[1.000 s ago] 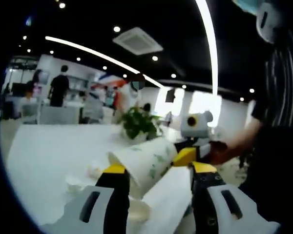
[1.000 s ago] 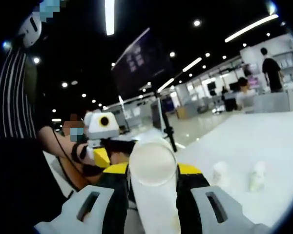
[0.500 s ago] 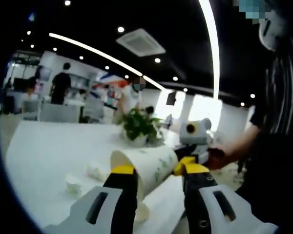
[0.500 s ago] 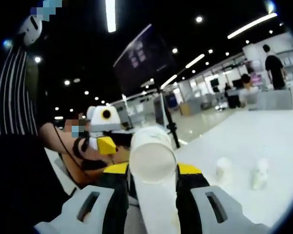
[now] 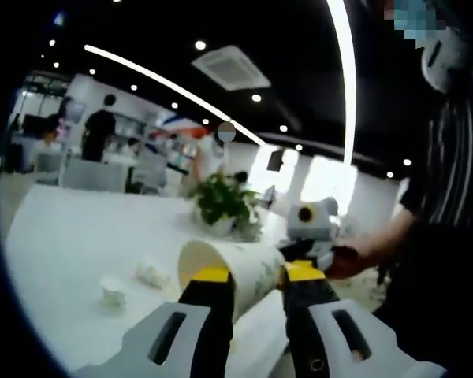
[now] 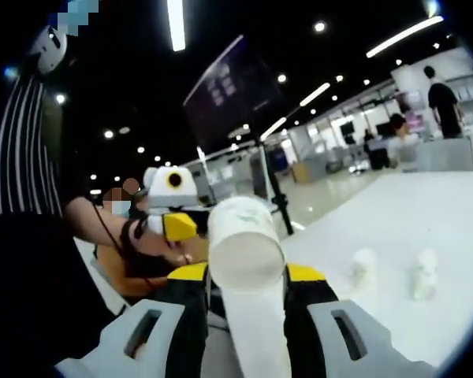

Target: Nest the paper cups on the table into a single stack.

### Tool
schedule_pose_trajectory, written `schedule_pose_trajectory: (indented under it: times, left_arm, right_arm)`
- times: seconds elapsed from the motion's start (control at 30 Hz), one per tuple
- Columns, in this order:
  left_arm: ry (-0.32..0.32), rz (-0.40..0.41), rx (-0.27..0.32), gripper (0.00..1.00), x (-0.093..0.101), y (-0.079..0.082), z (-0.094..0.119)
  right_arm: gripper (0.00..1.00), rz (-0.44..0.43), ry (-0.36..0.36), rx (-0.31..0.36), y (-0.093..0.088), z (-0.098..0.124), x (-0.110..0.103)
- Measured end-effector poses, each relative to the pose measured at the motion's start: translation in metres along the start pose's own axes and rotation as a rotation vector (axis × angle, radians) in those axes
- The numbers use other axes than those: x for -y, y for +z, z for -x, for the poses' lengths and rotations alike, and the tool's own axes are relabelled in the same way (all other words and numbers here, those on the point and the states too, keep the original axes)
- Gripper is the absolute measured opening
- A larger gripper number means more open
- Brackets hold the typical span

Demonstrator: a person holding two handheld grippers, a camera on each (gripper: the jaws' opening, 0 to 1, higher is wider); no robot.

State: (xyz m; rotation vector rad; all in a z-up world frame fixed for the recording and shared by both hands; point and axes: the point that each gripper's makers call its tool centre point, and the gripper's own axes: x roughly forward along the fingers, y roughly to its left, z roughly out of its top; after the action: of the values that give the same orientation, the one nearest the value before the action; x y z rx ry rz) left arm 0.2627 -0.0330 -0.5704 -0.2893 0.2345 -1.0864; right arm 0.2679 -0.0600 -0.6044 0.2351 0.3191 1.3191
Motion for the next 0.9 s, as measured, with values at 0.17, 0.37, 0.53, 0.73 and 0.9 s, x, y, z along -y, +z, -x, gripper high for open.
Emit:
schedule_pose_trajectory:
  times: [0.17, 0.37, 0.53, 0.73, 0.9]
  left_arm:
    - [-0.010, 0.001, -0.007, 0.15, 0.003, -0.001, 0.001]
    - [-0.021, 0.005, -0.015, 0.11, 0.005, -0.002, 0.001]
    - [-0.031, 0.005, -0.025, 0.07, 0.008, -0.002, 0.000]
    - [-0.065, 0.020, -0.036, 0.01, 0.015, -0.003, -0.003]
    - [-0.068, 0.002, -0.052, 0.00, 0.017, -0.006, -0.005]
  right_arm:
    - [0.33, -0.006, 0.003, -0.008, -0.004, 0.001, -0.002]
    - [0.32, -0.013, 0.003, -0.010, -0.007, 0.001, -0.002]
    - [0.31, -0.020, 0.001, -0.008, -0.008, 0.002, -0.002]
    - [0.29, -0.035, 0.003, -0.019, -0.013, 0.002, -0.001]
    - [0.30, -0.040, -0.003, -0.015, -0.013, 0.002, 0.001]
